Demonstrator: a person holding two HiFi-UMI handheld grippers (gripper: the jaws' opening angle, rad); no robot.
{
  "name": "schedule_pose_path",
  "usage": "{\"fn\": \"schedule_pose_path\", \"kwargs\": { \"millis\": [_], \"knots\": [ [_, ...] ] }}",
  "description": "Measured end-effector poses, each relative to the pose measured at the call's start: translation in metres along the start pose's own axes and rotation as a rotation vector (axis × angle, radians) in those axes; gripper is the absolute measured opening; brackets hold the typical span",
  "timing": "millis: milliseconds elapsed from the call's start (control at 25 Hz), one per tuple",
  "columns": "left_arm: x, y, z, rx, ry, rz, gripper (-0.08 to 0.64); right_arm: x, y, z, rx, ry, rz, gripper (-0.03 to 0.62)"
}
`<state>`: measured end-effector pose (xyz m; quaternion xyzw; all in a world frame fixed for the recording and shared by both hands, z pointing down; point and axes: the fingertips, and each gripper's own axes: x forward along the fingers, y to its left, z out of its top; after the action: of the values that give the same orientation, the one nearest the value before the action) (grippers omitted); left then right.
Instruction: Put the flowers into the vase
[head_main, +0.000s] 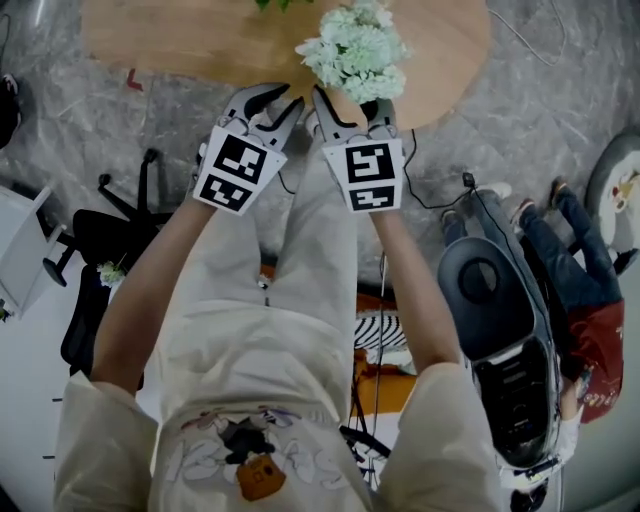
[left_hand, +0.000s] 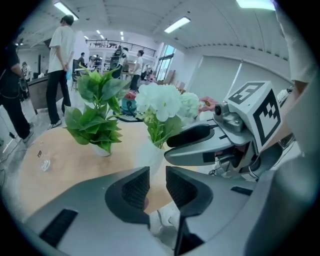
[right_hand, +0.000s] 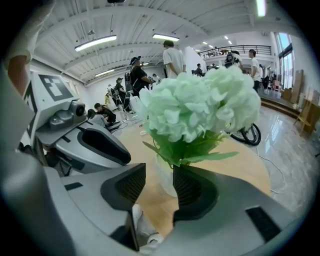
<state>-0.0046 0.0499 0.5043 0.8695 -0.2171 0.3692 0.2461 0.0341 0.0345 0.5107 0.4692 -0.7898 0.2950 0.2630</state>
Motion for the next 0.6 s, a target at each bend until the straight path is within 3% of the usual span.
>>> {"fn": "schedule_pose_path", "kwargs": {
  "millis": [160, 320, 600],
  "knots": [
    [0.012, 0.004, 0.005, 0.034, 0.017, -0.001, 0.086, -0.001, -0.01, -0.007, -0.062, 0.033, -0.009, 0.164],
    [0.007, 0.004, -0.001, 0.003, 0.017, -0.008, 0.086, -0.004, -0.003, -0.013, -0.127, 0.074, -0.022, 0.164],
    [-0.003, -0.004, -0.013, -0.022, 0.023, -0.028, 0.086, -0.009, 0.008, -0.014, -0.092, 0.076, -0.017, 0.164]
  ]
}}
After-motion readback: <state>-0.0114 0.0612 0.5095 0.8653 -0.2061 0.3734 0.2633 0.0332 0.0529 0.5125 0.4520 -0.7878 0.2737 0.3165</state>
